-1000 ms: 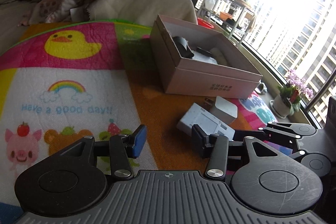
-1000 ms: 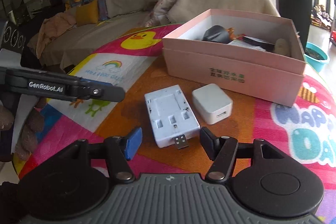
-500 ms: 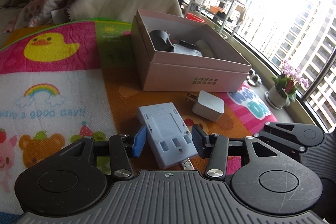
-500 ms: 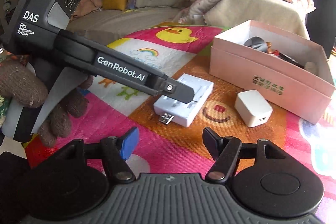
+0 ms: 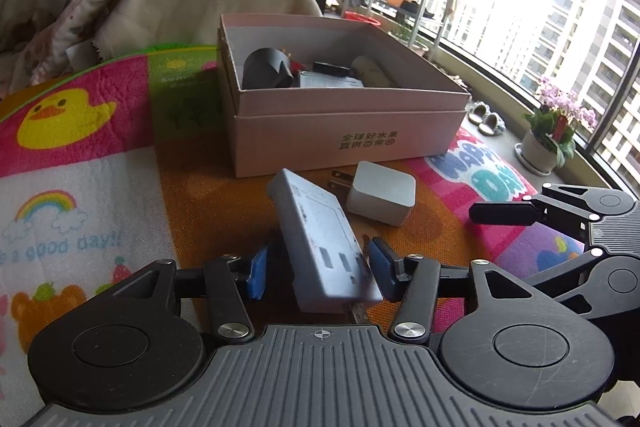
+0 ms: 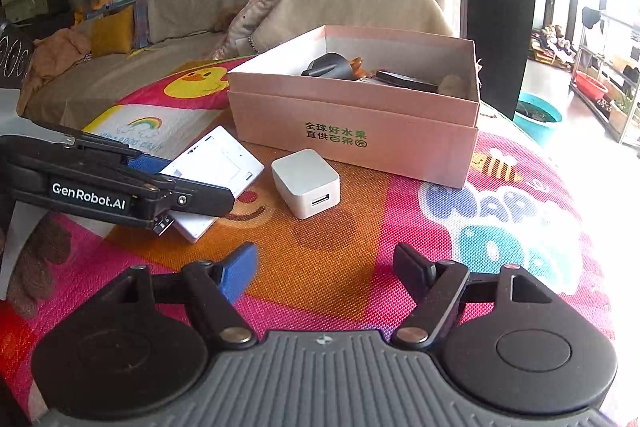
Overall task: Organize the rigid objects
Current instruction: 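Grasp the white battery charger with the left tool, then grasp the white plug adapter with the right tool while the left holds the charger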
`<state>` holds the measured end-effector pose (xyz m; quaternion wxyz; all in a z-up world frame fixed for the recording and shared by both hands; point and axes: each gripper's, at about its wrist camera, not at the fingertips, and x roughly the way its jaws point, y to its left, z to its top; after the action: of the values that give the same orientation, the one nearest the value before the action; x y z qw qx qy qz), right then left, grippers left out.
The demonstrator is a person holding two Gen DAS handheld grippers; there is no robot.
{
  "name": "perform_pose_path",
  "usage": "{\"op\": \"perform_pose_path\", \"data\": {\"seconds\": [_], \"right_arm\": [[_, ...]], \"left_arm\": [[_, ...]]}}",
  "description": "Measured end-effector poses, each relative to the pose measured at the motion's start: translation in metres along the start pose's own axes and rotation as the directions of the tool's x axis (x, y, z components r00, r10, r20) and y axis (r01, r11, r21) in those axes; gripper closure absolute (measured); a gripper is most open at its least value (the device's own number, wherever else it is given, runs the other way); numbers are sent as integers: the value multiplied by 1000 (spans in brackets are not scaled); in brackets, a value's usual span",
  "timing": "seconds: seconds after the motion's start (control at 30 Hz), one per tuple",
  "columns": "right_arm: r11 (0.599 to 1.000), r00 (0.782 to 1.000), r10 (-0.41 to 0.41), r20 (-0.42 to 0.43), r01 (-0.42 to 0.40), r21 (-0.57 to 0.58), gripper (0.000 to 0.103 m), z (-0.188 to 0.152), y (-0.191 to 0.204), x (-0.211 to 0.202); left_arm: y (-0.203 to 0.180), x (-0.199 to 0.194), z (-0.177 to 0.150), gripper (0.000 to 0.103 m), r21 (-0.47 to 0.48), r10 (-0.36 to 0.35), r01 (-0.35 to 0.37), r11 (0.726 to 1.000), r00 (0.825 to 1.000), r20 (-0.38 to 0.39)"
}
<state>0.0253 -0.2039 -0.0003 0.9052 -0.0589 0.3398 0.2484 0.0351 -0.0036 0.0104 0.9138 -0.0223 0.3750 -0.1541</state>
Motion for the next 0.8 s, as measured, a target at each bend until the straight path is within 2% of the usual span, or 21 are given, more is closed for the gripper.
{"op": "perform_pose_path", "data": {"seconds": [0.23, 0.37, 0.57, 0.67, 0.8], "right_arm": [[1000, 1000, -8, -6, 7, -21, 23, 0, 6, 2], [999, 1000, -10, -11, 10, -34, 20, 0, 9, 3], [999, 1000, -14, -16, 14, -44, 18, 1, 12, 4], [999, 1000, -17, -17, 16, -46, 18, 1, 13, 5], [999, 1000, -14, -19, 13, -49, 16, 1, 14, 6]], "left_arm": [[1, -1, 0, 44, 52, 60, -61, 997, 998, 15], [7, -6, 1, 48, 63, 109, -111, 992, 994, 32], [4, 1, -1, 46, 78, 75, -75, 994, 997, 8], [-3, 5, -2, 45, 117, 74, -76, 990, 997, 20], [-3, 9, -1, 45, 114, 64, -66, 991, 998, 29]]}}
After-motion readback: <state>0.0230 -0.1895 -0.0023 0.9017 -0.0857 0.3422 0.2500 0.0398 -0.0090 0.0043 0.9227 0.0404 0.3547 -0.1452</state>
